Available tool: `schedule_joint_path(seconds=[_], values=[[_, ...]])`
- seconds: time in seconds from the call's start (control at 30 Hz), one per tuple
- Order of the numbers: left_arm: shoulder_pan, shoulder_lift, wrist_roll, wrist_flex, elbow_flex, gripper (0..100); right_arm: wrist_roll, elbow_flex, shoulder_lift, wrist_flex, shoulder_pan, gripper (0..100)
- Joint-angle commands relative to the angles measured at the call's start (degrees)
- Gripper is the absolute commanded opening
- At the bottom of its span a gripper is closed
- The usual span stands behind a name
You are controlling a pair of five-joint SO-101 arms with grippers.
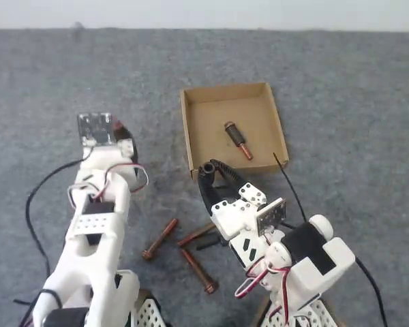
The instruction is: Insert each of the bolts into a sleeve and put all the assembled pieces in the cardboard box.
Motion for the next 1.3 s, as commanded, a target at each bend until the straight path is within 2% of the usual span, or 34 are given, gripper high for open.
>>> schedule_joint_path(seconds=[0.0,0.27,0.43,0.57,0.63,0.7,0.83,0.97,1.27], values=[[2.02,-3.08,0.70,-1.93,-8.75,1,0.00,1.14,0.04,-0.40,-0.31,0.6],[14.07,-3.08,0.70,-1.93,-15.87,1,0.00,1.14,0.04,0.31,-0.31,0.6],[21.98,-3.16,0.70,-1.93,-15.52,1,0.00,1.14,0.04,0.22,-0.31,0.6],[25.76,-7.82,0.70,-1.76,-12.79,1,0.00,1.14,-0.04,-0.04,-0.40,0.6],[26.46,-13.27,0.79,1.41,-12.09,1,0.00,1.14,-0.04,-0.04,-0.40,0.6],[27.08,-19.52,1.14,7.91,-12.09,1,0.00,1.23,-0.22,-0.04,-0.40,0.6],[28.66,-28.31,9.67,16.53,-11.91,1,0.00,1.23,-0.04,-0.04,-0.48,0.6],[27.78,-29.19,16.88,19.08,-11.38,1,0.00,1.23,0.04,0.40,-2.33,0.6],[27.25,-29.71,17.14,19.16,-4.18,1,0.00,1.23,0.04,0.40,-3.56,0.6]])
